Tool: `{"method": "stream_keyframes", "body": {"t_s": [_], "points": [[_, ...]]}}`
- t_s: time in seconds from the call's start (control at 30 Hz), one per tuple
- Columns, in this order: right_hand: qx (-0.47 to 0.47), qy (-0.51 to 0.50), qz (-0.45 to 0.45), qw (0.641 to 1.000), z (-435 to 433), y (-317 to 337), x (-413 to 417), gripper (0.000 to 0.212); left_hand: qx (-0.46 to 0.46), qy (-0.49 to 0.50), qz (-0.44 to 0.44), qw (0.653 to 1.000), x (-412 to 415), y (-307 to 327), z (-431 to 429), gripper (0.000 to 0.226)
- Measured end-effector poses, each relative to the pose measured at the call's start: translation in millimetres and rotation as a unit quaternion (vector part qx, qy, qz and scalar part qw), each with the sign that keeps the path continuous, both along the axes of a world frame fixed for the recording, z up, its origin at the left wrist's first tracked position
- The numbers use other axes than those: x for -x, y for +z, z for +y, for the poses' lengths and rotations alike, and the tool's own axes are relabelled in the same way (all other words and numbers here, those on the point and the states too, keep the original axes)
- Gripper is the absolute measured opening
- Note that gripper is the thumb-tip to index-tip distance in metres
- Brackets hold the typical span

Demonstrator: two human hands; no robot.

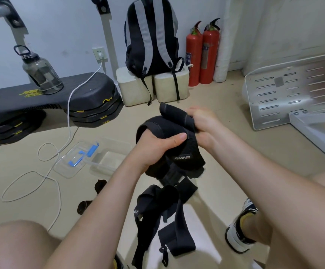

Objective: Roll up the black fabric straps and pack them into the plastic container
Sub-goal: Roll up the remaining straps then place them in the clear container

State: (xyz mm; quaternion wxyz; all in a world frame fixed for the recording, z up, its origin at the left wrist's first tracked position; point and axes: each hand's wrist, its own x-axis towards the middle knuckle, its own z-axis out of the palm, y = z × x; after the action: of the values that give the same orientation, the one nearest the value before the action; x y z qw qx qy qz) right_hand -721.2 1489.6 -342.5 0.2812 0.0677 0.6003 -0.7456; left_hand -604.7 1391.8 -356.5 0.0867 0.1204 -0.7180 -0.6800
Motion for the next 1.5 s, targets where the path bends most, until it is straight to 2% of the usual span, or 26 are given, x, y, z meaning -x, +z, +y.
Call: {"method": "stream_keyframes", "body": {"t_s": [0.13, 0.23, 0.33, 0.43, 0.5, 0.6, 0.67, 0.73, 0.77, 0.83, 0.87, 0.9, 0.93, 0.97, 1.0, 1.03, 1.1, 1.2, 1.27, 1.37, 1.43, 1.5], "points": [[-0.019, 0.001, 0.058, 0.998, 5.9, 5.8, -6.1, 0.037, -0.035, 0.056, 0.002, 0.998, 0.6, -2.0, -0.7, 0.024], [-0.014, 0.095, 0.091, 0.991, 13.7, 15.0, -15.9, 0.053, -0.147, 0.156, 0.064, 0.975, 7.5, -0.4, -0.6, 0.028], [-0.036, 0.219, 0.144, 0.964, 21.1, 16.1, -25.2, 0.072, -0.249, 0.238, 0.1, 0.934, 12.3, 3.6, -0.2, 0.017], [-0.086, 0.338, 0.205, 0.915, 28.8, 14.9, -26.9, 0.093, -0.333, 0.288, 0.088, 0.894, 10.4, 6.0, 2.4, 0.005], [-0.128, 0.367, 0.219, 0.895, 30.3, 13.6, -25.2, 0.091, -0.343, 0.315, 0.085, 0.881, 9.1, 6.4, -0.4, 0.002], [-0.147, 0.366, 0.235, 0.888, 28.9, 16.2, -19.4, 0.053, -0.314, 0.345, 0.044, 0.884, 6.3, 0.4, -9.8, 0.011], [-0.194, 0.378, 0.259, 0.867, 27.9, 22.5, -14.0, 0.048, -0.261, 0.328, -0.042, 0.907, 0.7, -4.5, -14.7, 0.021], [-0.244, 0.396, 0.274, 0.842, 29.3, 31.0, -7.7, 0.055, -0.149, 0.25, -0.185, 0.939, -9.7, -6.5, -22.0, 0.038], [-0.257, 0.403, 0.283, 0.832, 30.6, 35.2, -4.8, 0.051, -0.079, 0.187, -0.262, 0.943, -15.7, -4.6, -26.3, 0.049], [-0.272, 0.429, 0.293, 0.81, 33.6, 40.0, -2.5, 0.037, 0.137, 0.054, -0.37, 0.917, -26.5, 1.8, -33.7, 0.062], [-0.276, 0.446, 0.294, 0.799, 34.3, 40.4, -2.2, 0.032, 0.273, 0.022, -0.372, 0.887, -29.3, 5.2, -37.3, 0.056], [-0.279, 0.464, 0.294, 0.788, 33.5, 39.9, -2.9, 0.03, 0.39, 0.031, -0.322, 0.862, -30.3, 9.2, -41.1, 0.043], [-0.279, 0.485, 0.295, 0.774, 31.2, 39.8, -5.2, 0.028, 0.413, 0.058, -0.237, 0.878, -29.8, 16.4, -43.2, 0.026], [-0.279, 0.503, 0.301, 0.761, 27.4, 39.7, -7.4, 0.027, 0.356, 0.05, -0.156, 0.92, -29.5, 24.8, -43.3, 0.01], [-0.277, 0.516, 0.311, 0.748, 22.6, 40.3, -9.3, 0.027, 0.263, -0.005, -0.111, 0.958, -27.7, 31.4, -42.1, 0.021], [-0.272, 0.524, 0.321, 0.741, 17.9, 42.4, -11.1, 0.026, 0.16, -0.081, -0.095, 0.979, -25.7, 36.2, -37.5, 0.037], [-0.249, 0.524, 0.328, 0.746, 11.8, 48.1, -12.4, 0.023, 0.071, -0.155, -0.092, 0.981, -24.2, 29.0, -29.5, 0.047], [-0.214, 0.528, 0.277, 0.773, 16.4, 53.1, -2.9, 0.026, 0.074, -0.08, -0.074, 0.991, -19.4, 20.2, -19.1, 0.033], [-0.146, 0.508, 0.218, 0.821, 24.9, 52.3, 6.9, 0.041, 0.067, -0.023, -0.054, 0.996, -16.1, 22.4, -18.7, 0.021], [0.042, 0.372, 0.109, 0.921, 31.8, 48.3, 20.9, 0.05, -0.023, 0.105, 0.015, 0.994, -11.6, 31.4, -26.7, 0.016], [0.162, 0.324, 0.032, 0.931, 29.6, 41.9, 23.2, 0.061, -0.091, 0.169, 0.059, 0.98, -12.2, 35.4, -31.3, 0.017], [0.183, 0.35, 0.001, 0.919, 22.4, 32.3, 15.9, 0.079, -0.138, 0.211, 0.08, 0.964, -13.7, 39.9, -31.8, 0.018]]}}
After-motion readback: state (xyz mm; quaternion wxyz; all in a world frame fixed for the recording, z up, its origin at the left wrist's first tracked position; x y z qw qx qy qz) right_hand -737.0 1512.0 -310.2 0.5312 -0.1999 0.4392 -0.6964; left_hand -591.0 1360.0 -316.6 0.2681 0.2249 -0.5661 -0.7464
